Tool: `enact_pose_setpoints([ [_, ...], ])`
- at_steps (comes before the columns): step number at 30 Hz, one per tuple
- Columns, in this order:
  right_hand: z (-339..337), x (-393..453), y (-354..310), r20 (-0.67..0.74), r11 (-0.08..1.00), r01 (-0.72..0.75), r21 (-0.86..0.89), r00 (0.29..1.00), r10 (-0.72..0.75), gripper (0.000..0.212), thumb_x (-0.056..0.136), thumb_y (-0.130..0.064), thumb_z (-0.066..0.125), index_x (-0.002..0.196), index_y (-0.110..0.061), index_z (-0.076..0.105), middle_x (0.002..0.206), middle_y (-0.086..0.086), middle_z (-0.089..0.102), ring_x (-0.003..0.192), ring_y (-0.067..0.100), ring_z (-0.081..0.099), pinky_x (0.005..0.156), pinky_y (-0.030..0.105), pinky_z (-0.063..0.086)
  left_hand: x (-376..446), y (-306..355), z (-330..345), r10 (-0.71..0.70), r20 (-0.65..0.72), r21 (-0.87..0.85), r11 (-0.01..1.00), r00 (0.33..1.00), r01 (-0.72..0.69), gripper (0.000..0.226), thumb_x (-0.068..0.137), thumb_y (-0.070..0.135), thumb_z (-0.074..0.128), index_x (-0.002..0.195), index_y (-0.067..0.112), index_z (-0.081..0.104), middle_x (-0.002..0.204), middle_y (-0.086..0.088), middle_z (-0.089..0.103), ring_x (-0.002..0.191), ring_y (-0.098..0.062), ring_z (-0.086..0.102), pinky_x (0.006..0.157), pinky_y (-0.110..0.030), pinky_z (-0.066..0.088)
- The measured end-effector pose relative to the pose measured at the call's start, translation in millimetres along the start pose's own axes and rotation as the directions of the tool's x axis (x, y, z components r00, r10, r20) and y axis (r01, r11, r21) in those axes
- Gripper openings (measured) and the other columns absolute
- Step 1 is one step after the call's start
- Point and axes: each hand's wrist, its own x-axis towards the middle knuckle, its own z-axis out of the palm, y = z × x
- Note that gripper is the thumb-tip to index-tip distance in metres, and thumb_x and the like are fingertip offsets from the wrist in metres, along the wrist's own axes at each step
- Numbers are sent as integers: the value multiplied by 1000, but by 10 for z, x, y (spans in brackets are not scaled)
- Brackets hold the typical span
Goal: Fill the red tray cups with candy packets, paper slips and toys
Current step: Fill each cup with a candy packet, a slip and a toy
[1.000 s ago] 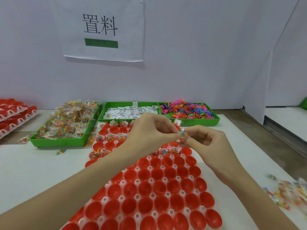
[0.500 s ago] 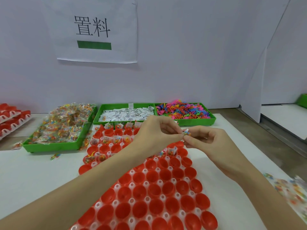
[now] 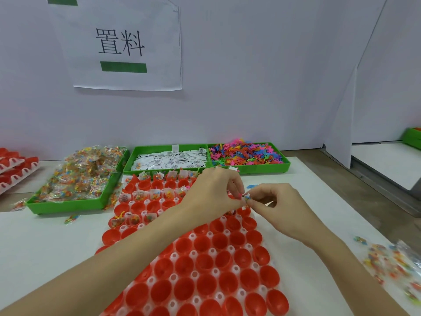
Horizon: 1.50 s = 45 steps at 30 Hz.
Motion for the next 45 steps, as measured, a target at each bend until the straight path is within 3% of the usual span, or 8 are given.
enact_pose_setpoints([
  [10,51,5,12,-62,998,2,-57,998,-5,16,77,-13,88,82,-24,77,68,-12,74,68,-2,69,65,7,49,67,-25,-15,15,76,79,997,997,-21,3,81,15,83,83,17,81,82,6,77,81,-6,70,81,-33,57],
  [14,67,6,16,-60,999,0,-41,998,-3,16,77,-15,88,79,-24,75,70,-14,74,69,0,70,66,10,51,89,-6,-54,48,91,102,993,995,-57,3,83,20,82,83,17,82,81,7,77,80,-5,70,84,-29,56],
  [17,76,-2,30,-70,1000,-11,-27,998,9,17,77,-18,88,75,-25,74,74,-13,74,71,1,70,66,13,51,82,-6,-13,89,64,187,977,994,-100,5,85,25,80,84,20,81,81,11,76,80,-6,65,96,-20,42],
  [21,72,0,26,-81,996,-62,-56,995,58,16,76,-24,89,74,-29,74,76,-11,74,71,5,67,64,18,52,69,-33,40,106,32,240,964,994,-111,5,87,30,79,86,25,78,81,11,75,91,-13,56,93,-29,40],
  [26,-25,5,39,29,995,-89,-43,995,90,10,85,-16,81,84,-25,81,77,-13,76,75,2,71,73,21,55,53,-42,93,107,48,288,951,993,-116,11,90,32,76,100,27,75,84,12,76,94,-10,42,87,-31,37],
  [34,59,0,56,-42,991,-132,-31,991,131,10,81,-14,84,82,-23,79,74,-7,75,71,4,70,68,17,55,81,-5,104,94,60,332,937,994,-108,9,90,33,76,96,32,82,94,14,74,103,-11,44,90,-27,33],
  [38,89,-10,46,-62,984,-178,8,982,178,11,79,-18,87,84,-21,77,75,-3,76,72,10,72,73,24,59,95,23,117,75,55,331,940,996,-89,8,89,27,75,94,29,82,93,11,74,99,-13,41,93,-30,36],
  [45,-85,-17,16,62,991,-114,-75,991,118,7,81,-24,86,78,-27,80,75,-13,76,73,2,72,70,18,55,102,69,132,63,76,364,928,995,-86,9,86,23,74,90,27,81,93,11,75,96,-15,40,86,-27,32],
])
